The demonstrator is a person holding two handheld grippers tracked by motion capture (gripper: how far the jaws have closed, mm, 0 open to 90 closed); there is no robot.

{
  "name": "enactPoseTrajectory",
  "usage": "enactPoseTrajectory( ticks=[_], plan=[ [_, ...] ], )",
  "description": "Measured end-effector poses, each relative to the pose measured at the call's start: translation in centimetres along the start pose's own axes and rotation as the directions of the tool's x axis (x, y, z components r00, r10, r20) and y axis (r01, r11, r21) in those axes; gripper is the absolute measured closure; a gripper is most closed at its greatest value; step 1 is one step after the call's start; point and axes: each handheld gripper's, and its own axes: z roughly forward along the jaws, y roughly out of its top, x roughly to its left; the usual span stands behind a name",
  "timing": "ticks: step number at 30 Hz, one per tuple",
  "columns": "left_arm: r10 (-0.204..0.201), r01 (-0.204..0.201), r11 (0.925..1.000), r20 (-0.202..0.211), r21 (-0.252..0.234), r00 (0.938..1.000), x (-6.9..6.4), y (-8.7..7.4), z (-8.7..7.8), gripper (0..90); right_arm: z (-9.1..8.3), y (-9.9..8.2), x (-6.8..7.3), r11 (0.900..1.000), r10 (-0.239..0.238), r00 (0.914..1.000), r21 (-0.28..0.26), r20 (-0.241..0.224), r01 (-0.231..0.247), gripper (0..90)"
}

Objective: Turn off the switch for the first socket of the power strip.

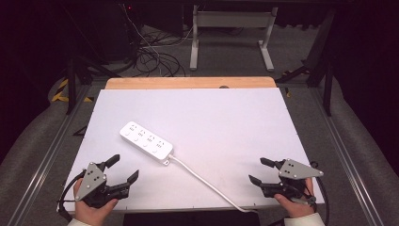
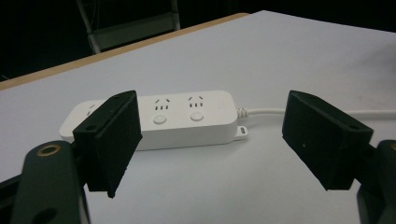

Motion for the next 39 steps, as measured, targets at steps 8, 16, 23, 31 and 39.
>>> enactPoseTrajectory(
  ticks=[8,16,23,31,39],
  plan=[
    [0.018,-0.018,0.9991,-0.001,0.040,0.9998,-0.1,0.1,0.2,22.4,0.1,-0.1,0.0,1.0000,0.002,1.0000,0.003,0.005,-0.002,28.8],
    [0.017,-0.017,0.9990,0.005,0.041,0.9998,-0.1,0.3,0.1,22.6,0.2,-0.2,-0.2,1.0000,0.007,0.9999,0.004,0.009,-0.007,29.4],
    [0.012,-0.013,0.9987,0.024,0.049,0.9996,-0.2,1.1,0.0,26.9,0.1,-0.2,-0.3,0.9999,0.014,0.9999,0.000,0.007,-0.014,30.1],
    [0.024,-0.027,0.9969,0.038,0.073,0.9990,-0.4,2.2,0.3,30.3,0.2,-0.2,-0.2,0.9999,0.011,0.9999,0.007,0.004,-0.011,30.2],
    [0.022,-0.024,0.9969,0.029,0.075,0.9993,-0.3,2.9,0.5,33.8,0.2,-0.2,-0.2,0.9999,0.013,0.9999,0.005,0.000,-0.013,30.2]
  ],
)
